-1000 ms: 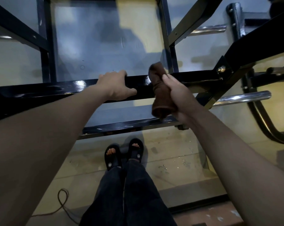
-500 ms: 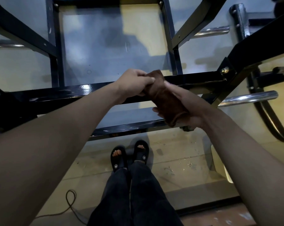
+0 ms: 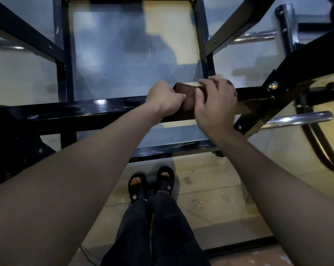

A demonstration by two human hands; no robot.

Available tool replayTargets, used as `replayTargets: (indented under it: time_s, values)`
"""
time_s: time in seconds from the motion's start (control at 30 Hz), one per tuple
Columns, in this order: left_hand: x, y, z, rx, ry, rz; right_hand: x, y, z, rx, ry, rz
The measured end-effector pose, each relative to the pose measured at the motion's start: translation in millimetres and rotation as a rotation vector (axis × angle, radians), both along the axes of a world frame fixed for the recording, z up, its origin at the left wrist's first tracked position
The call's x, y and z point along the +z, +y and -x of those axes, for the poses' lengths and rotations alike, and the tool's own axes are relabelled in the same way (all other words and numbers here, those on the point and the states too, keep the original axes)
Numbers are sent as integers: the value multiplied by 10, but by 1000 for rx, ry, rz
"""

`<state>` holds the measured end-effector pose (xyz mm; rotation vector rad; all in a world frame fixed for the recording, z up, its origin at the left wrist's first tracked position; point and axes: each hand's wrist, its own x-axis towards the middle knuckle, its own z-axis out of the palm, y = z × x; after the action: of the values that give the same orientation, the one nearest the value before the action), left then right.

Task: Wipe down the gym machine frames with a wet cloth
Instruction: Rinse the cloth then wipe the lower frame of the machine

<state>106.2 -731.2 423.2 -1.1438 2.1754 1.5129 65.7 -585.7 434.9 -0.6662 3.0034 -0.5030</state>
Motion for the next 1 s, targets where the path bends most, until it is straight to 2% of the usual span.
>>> replayTargets:
  time_s: [0.1, 0.17, 0.23, 0.3, 0.37, 0.47, 0.63, 0.73, 0.87, 0.93, 1.0]
  values:
    - [54, -42, -59, -15, 56, 14, -184, -79, -12, 29, -115, -117]
    - [92, -139, -142, -102, 108, 153, -229, -44, 112, 101, -138, -213]
    - [91, -258, -238, -352, 72, 347, -241, 89, 297, 102, -179, -226]
    - [16, -343, -318, -623, -51, 480, -223, 251, 485, 21, -209, -233]
    - [-82, -359, -362, -722, -90, 564, -182, 355, 560, -51, -197, -284]
    - [-118, -300, -341, -624, -47, 672, -128, 179, 386, -33, -231, -292]
    - [-112, -270, -332, -524, -65, 682, -221, -417, -114, 204, -175, -379]
    - [-107, -289, -326, -567, -73, 685, -209, -112, 133, 261, -149, -364]
    - [-81, -280, -293, -578, -109, 660, -183, 629, 725, -57, -144, -422]
    - [-92, -289, -271, -560, -121, 632, -213, 657, 749, -159, -115, -426]
    - [-93, -279, -272, -546, -124, 615, -237, 403, 511, -192, -136, -321]
